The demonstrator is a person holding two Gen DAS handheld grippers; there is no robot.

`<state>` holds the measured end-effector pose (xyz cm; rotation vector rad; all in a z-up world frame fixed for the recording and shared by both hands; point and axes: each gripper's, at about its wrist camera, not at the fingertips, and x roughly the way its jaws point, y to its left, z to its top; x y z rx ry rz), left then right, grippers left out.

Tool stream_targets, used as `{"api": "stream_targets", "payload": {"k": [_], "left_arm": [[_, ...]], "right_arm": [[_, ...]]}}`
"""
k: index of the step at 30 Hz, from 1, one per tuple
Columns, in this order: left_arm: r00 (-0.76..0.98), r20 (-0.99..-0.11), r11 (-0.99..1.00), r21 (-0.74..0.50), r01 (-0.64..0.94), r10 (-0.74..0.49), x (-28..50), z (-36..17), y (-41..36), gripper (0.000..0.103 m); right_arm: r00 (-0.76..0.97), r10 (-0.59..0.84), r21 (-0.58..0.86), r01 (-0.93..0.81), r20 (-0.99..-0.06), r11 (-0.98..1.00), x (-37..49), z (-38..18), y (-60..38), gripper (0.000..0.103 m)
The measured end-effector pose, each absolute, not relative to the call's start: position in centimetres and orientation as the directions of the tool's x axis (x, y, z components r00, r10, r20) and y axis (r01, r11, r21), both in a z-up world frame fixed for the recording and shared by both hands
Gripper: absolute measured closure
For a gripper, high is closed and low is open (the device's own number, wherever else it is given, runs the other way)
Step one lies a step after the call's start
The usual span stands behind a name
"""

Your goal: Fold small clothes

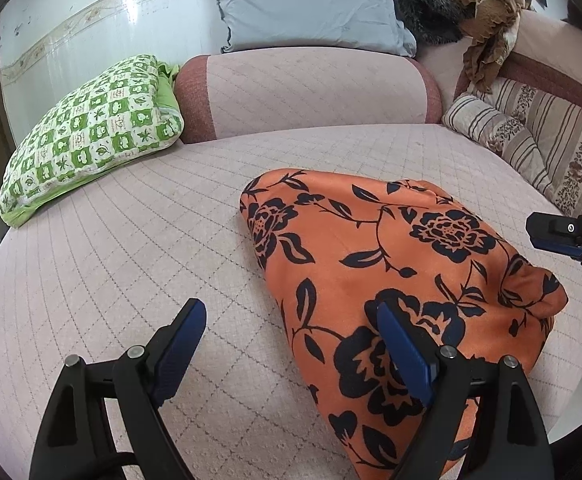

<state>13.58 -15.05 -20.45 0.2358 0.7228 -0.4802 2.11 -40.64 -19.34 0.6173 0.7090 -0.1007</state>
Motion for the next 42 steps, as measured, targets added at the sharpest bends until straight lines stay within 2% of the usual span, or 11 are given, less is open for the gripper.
{"api": "stream_targets", "payload": {"k": [10,14,18,23,24,26,28,36,39,42], "left_arm": [[0.646,-0.686,0.873,0.033,0.487,-0.335,13.6,-20.5,-14.5,0.015],[0.641,-0.691,0.871,0.032,0.49,-0.335,13.8,-20.7,-14.7,0.015],[0.639,-0.689,0.872,0.021,0.489,-0.342,13.9,-20.5,-14.5,0.015],[0.637,-0.685,0.873,0.003,0.488,-0.354,14.1,-20.2,-14.3,0.015],[0.638,-0.683,0.873,0.002,0.488,-0.355,14.0,-20.1,-14.3,0.015],[0.64,-0.68,0.873,0.001,0.488,-0.357,14.1,-19.9,-14.3,0.015],[0.639,-0.679,0.872,-0.005,0.49,-0.362,14.2,-19.8,-14.3,0.015],[0.591,-0.689,0.849,-0.068,0.524,-0.42,14.8,-19.6,-14.0,0.015],[0.499,-0.703,0.807,-0.183,0.562,-0.507,15.8,-19.6,-13.0,0.014],[0.417,-0.708,0.781,-0.311,0.541,-0.57,17.0,-20.1,-11.9,0.014]], "right_arm": [[0.734,0.14,0.471,0.266,-0.665,0.841,3.0,-20.1,-39.0,0.073],[0.578,0.222,0.47,0.322,-0.785,0.822,5.1,-24.0,-39.1,0.073],[0.635,0.191,0.459,0.288,-0.748,0.841,4.6,-22.4,-38.8,0.073],[0.718,0.164,0.51,0.296,-0.676,0.807,3.7,-21.0,-40.4,0.073],[0.736,0.147,0.515,0.302,-0.66,0.802,3.3,-20.6,-40.9,0.068],[0.764,0.127,0.544,0.322,-0.633,0.775,2.7,-20.4,-42.1,0.025],[0.786,0.103,0.573,0.346,-0.609,0.743,2.1,-20.2,-43.4,0.024],[0.749,0.104,0.542,0.369,-0.655,0.755,2.8,-21.2,-45.2,0.024],[0.726,0.154,0.552,0.349,-0.67,0.757,3.5,-22.2,-46.1,0.024],[0.719,0.236,0.621,0.331,-0.654,0.711,3.9,-23.6,-47.8,0.024]]}}
